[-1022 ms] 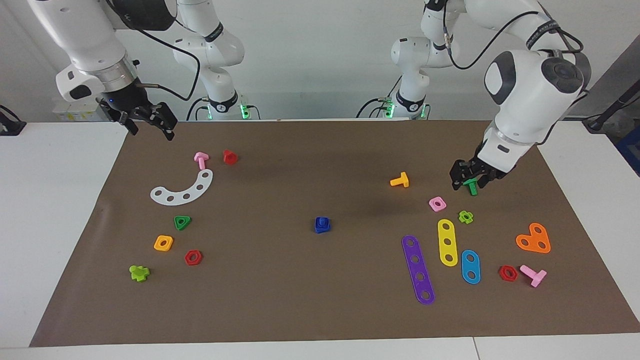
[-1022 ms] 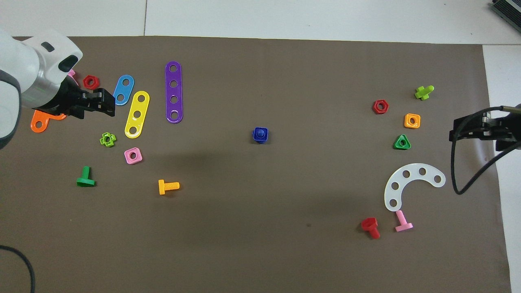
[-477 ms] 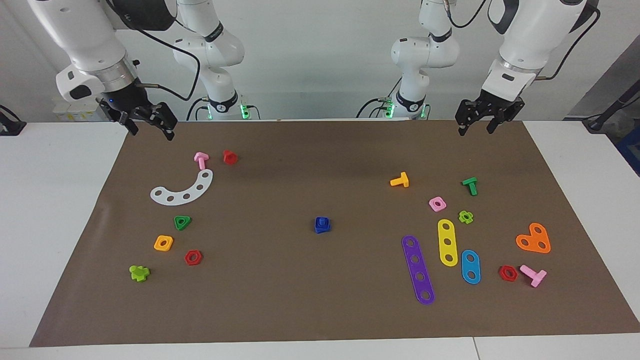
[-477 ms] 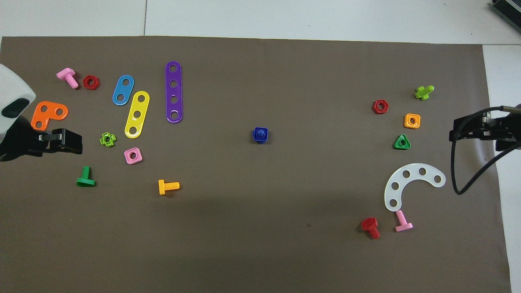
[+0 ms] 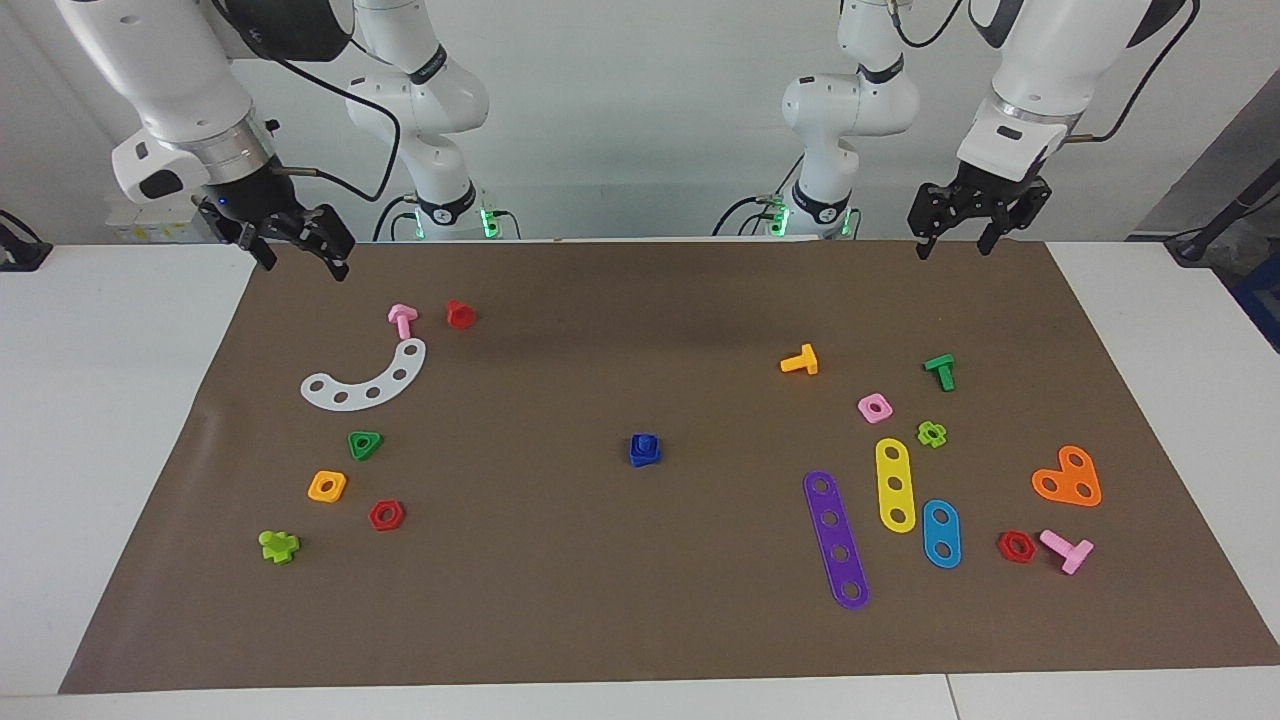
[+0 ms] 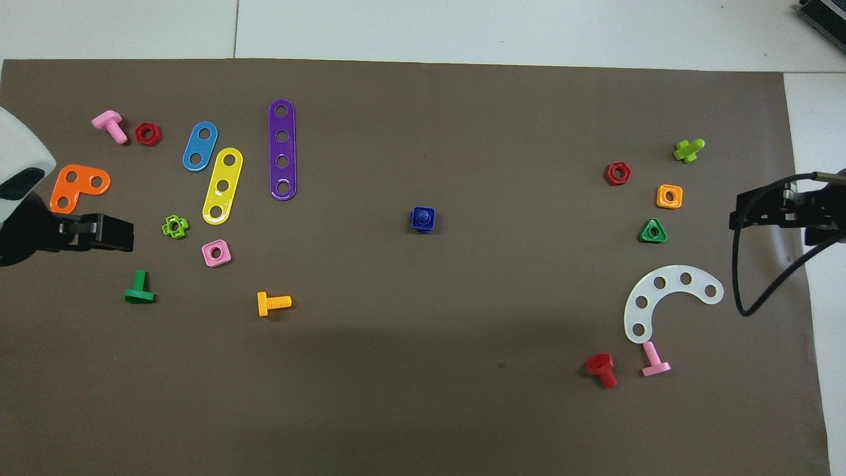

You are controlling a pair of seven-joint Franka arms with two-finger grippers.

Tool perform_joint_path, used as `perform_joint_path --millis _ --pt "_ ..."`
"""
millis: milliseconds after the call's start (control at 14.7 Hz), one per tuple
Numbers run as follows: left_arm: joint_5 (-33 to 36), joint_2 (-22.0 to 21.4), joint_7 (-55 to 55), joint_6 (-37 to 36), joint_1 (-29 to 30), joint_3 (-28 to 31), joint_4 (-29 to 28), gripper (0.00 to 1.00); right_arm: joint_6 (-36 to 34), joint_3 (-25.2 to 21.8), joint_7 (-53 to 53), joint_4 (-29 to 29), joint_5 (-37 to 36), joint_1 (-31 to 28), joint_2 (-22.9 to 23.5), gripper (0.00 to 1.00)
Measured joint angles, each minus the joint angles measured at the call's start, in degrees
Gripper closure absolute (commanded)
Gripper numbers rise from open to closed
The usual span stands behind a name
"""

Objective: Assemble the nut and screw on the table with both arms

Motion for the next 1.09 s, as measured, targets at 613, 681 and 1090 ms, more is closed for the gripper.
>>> perform_joint_path --millis 613,681,1090 --pt "0.0 0.1 3.1 0.2 0.1 0.7 1.4 0.08 0.0 0.0 0.0 0.0 0.0 0.0 0.0 0.0" --pt "0.0 0.3 3.1 0.1 0.1 0.9 2.0 0.08 0.0 0.0 0.0 0.0 0.0 0.0 0.0 0.0" --pt "-2.1 5.0 2.9 -5.0 5.6 -1.3 11.6 0.08 0.0 0.0 0.0 0.0 0.0 0.0 0.0 0.0"
